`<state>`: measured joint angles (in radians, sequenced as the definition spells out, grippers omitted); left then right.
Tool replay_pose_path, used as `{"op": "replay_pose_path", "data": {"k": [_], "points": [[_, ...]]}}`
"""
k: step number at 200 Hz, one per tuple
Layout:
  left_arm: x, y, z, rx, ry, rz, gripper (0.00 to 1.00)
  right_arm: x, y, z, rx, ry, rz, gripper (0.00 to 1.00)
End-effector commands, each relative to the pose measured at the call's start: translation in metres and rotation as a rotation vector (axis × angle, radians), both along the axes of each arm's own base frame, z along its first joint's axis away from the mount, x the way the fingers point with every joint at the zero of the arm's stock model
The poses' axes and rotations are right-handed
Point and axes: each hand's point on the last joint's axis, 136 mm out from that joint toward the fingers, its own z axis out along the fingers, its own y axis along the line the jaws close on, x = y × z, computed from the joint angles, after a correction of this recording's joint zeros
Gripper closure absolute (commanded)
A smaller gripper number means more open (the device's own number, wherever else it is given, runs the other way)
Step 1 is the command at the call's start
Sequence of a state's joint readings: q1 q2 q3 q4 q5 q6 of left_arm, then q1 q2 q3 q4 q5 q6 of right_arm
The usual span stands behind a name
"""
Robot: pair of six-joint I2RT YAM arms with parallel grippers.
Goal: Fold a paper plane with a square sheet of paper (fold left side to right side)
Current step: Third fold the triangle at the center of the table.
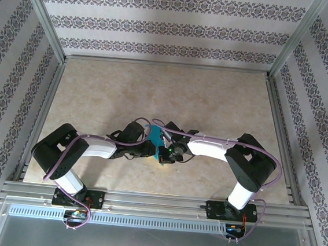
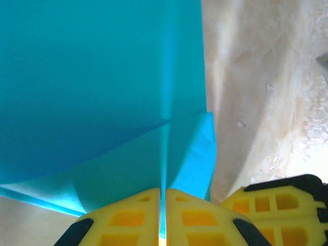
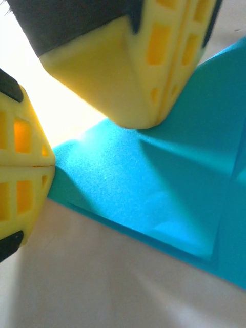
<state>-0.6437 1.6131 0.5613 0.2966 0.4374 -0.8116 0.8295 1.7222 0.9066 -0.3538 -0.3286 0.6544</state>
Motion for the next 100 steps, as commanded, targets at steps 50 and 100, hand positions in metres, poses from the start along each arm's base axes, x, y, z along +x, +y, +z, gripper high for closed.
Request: {"op": "replay_pose_path", "data": {"k": [50, 100], "points": [[0.028, 0.048, -0.017, 0.137, -0.026, 0.100, 0.88, -0.017, -0.045, -0.033, -0.224, 0.051, -0.005, 1.00], [0.038, 0.074, -0.018, 0.161, -0.038, 0.134, 0.88, -0.016, -0.045, -0.031, -0.220, 0.050, -0.007, 1.00]]}}
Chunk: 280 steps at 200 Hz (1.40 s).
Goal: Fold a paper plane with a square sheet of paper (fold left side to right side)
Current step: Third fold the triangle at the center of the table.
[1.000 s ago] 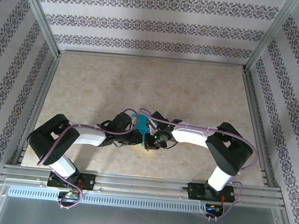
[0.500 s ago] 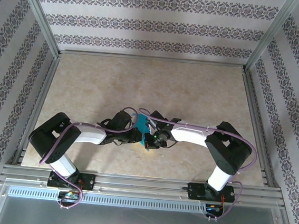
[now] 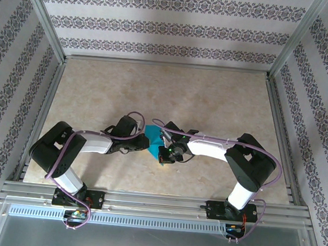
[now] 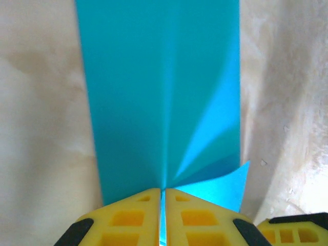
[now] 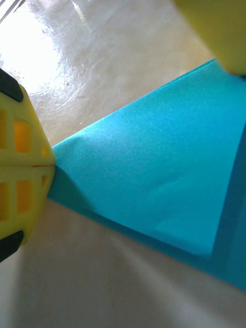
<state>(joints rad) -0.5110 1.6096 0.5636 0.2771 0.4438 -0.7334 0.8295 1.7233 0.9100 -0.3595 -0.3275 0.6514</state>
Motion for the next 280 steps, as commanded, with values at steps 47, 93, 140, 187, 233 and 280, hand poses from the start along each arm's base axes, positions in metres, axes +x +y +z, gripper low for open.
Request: {"op": "replay_pose_path", "data": {"k": [47, 93, 140, 187, 233, 280], "points": [[0.018, 0.039, 0.013, 0.117, -0.076, 0.046, 0.88, -0.015, -0.043, -0.028, -0.201, 0.044, -0.018, 1.00], [0.000, 0.029, 0.050, 0.064, -0.150, -0.015, 0.88, -0.008, -0.042, -0.024, -0.177, 0.033, -0.040, 1.00], [-0.022, -0.017, 0.040, -0.018, -0.105, -0.129, 0.88, -0.008, -0.042, -0.025, -0.172, 0.036, -0.040, 1.00], [-0.015, -0.033, 0.030, -0.011, -0.100, -0.145, 0.88, -0.008, -0.042, -0.025, -0.173, 0.037, -0.039, 1.00], [-0.012, -0.032, 0.015, 0.028, -0.079, -0.145, 0.88, -0.009, -0.042, -0.025, -0.172, 0.038, -0.039, 1.00], [-0.011, -0.028, 0.010, 0.055, -0.069, -0.137, 0.88, -0.008, -0.042, -0.025, -0.173, 0.038, -0.038, 1.00]]}}
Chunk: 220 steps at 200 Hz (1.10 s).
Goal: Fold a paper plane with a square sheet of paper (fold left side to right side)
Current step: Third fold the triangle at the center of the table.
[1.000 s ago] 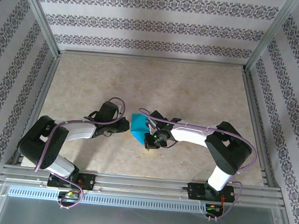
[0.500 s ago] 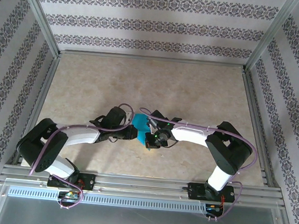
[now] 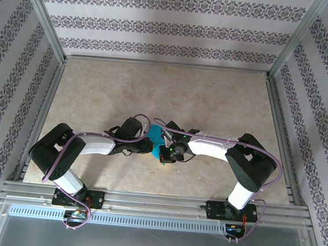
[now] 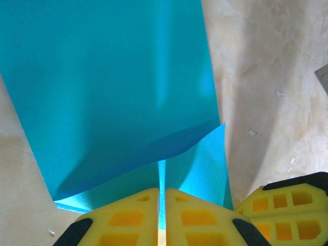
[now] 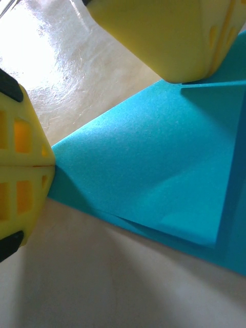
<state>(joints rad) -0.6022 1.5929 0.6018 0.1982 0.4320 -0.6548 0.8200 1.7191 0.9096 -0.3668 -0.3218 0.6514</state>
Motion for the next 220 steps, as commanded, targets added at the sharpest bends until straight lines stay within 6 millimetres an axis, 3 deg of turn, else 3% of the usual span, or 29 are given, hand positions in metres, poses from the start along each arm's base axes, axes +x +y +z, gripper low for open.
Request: {"op": "replay_pose_path", "data": {"k": [1, 44, 143, 220], "points": [[0.008, -0.004, 0.003, 0.008, -0.035, 0.002, 0.88, -0.011, -0.039, -0.026, -0.166, 0.040, -0.027, 1.00], [0.003, 0.004, -0.014, 0.067, 0.011, 0.006, 0.88, -0.006, -0.030, -0.016, -0.126, 0.028, -0.020, 1.00], [-0.006, 0.015, -0.033, 0.153, 0.091, 0.022, 0.95, 0.015, 0.007, 0.047, 0.088, -0.046, -0.046, 1.00], [-0.010, 0.024, -0.041, 0.236, 0.114, 0.027, 1.00, 0.020, 0.033, 0.027, 0.193, 0.014, -0.109, 1.00]]}}
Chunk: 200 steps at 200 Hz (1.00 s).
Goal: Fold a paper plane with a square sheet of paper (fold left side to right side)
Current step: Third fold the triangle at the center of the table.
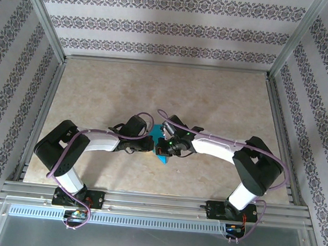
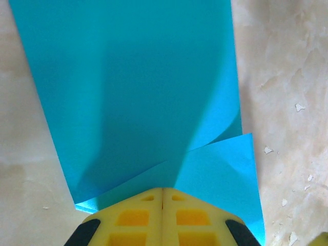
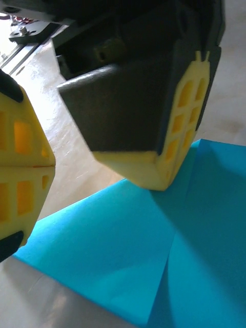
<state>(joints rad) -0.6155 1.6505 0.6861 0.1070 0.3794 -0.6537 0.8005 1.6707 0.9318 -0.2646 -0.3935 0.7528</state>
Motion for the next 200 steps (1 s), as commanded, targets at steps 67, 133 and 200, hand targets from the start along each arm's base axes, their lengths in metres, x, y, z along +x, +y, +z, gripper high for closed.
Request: {"op": "replay_pose_path", "data": {"k": [67, 133, 200], "points": [[-0.021, 0.026, -0.037, 0.174, 0.100, 0.006, 1.00, 0.001, 0.000, -0.028, -0.019, 0.049, -0.040, 1.00], [-0.020, 0.028, -0.037, 0.183, 0.099, 0.010, 1.00, -0.004, -0.010, -0.046, -0.081, 0.073, -0.034, 1.00], [-0.021, 0.033, -0.042, 0.218, 0.101, 0.009, 1.00, -0.013, -0.027, -0.052, -0.134, 0.085, -0.042, 1.00]]}}
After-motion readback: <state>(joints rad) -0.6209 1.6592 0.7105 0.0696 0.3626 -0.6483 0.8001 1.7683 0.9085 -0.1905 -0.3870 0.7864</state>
